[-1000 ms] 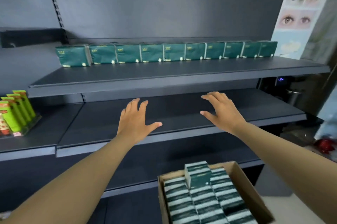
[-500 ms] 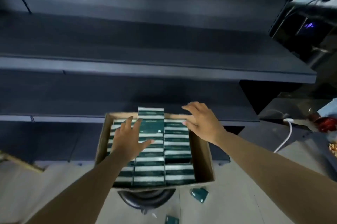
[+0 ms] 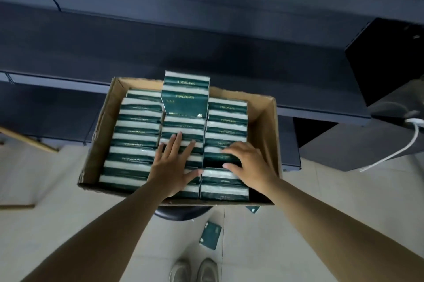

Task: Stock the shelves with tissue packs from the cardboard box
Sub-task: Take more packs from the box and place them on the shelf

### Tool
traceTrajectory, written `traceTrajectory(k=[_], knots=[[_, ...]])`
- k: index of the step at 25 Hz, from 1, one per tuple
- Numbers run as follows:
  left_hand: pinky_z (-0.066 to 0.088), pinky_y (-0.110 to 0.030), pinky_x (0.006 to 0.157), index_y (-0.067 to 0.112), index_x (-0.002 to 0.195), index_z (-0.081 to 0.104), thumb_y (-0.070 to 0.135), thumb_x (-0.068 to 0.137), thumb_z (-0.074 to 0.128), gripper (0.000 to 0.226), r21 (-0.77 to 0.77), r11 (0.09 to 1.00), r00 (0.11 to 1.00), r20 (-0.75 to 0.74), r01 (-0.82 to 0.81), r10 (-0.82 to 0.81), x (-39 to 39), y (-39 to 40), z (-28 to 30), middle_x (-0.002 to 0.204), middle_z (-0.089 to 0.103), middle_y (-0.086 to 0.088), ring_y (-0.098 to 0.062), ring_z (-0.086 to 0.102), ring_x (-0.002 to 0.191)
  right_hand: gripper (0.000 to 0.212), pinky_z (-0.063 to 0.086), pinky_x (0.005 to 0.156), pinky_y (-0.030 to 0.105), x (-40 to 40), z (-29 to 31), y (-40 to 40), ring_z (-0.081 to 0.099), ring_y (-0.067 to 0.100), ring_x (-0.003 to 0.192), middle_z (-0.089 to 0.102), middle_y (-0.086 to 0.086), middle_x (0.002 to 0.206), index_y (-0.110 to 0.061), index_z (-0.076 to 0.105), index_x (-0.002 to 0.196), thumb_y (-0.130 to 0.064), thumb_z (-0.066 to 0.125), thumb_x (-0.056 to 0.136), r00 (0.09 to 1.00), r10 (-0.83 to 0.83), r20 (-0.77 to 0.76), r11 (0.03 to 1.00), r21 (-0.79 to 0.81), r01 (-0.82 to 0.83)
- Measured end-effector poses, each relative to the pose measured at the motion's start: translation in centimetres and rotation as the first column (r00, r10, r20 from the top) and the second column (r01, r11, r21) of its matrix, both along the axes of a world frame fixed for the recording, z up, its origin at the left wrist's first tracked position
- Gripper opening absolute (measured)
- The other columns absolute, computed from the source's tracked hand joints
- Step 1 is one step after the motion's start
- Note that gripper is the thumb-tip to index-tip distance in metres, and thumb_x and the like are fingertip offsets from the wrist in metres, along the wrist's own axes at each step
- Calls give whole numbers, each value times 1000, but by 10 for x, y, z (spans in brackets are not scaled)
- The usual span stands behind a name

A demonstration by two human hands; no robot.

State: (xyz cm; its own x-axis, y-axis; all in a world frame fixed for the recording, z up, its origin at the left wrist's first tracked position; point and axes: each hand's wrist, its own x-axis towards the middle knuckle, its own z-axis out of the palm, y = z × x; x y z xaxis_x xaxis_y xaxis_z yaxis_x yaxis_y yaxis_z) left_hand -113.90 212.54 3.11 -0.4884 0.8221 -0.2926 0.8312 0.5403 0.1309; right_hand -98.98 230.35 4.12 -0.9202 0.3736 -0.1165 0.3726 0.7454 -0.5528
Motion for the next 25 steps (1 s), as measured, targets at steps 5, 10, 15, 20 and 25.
traceTrajectory(k=[5, 10, 15, 20, 25], knots=[[-7, -43, 115, 33, 139, -21, 81, 63, -25, 90, 33, 999, 999, -52, 16, -14, -1, -3, -11, 148, -29, -9, -24, -20, 142, 38, 35, 94, 36, -3, -17, 9, 50, 17, 110, 59, -4, 113, -24, 64, 117, -23, 72, 80, 997, -20, -79, 999, 32, 23], [-9, -43, 113, 32, 142, -18, 81, 69, -18, 87, 17, 1000, 997, -70, 21, -20, -2, -1, -14, 150, -25, -10, -26, -17, 142, 38, 23, 85, 28, -6, -20, 11, 47, 14, 107, 61, -8, 110, -27, 65, 117, -20, 72, 80, 995, -23, -94, 1000, 14, 24], [-8, -43, 115, 33, 143, -23, 82, 71, -8, 89, -78, 997, 999, -27, 28, -30, -4, 1, -2, 151, -30, -9, -24, -23, 141, 30, 22, 79, 29, -8, -7, 9, 48, 14, 101, 65, -11, 105, -26, 69, 109, -18, 71, 81, 991, -51, -125, 999, 1, 51], [2, -39, 117, 25, 151, -1, 72, 86, 29, 86, -35, 999, 998, -56, -7, 5, -13, -10, 43, 159, -3, -8, -23, -3, 146, 29, 36, 90, 30, -9, 33, 8, 51, 11, 95, 68, -10, 101, -25, 71, 104, -15, 75, 77, 971, -80, -225, 996, 12, 84], [11, -37, 116, 23, 150, 13, 68, 85, 44, 85, 146, 989, 991, -127, -20, 39, -35, -25, 117, 157, 14, -7, -23, 10, 144, 28, 43, 99, 35, -32, 117, -9, 58, 10, 103, 63, -10, 105, -20, 68, 109, -12, 69, 83, 956, -63, -287, 994, -103, 34]])
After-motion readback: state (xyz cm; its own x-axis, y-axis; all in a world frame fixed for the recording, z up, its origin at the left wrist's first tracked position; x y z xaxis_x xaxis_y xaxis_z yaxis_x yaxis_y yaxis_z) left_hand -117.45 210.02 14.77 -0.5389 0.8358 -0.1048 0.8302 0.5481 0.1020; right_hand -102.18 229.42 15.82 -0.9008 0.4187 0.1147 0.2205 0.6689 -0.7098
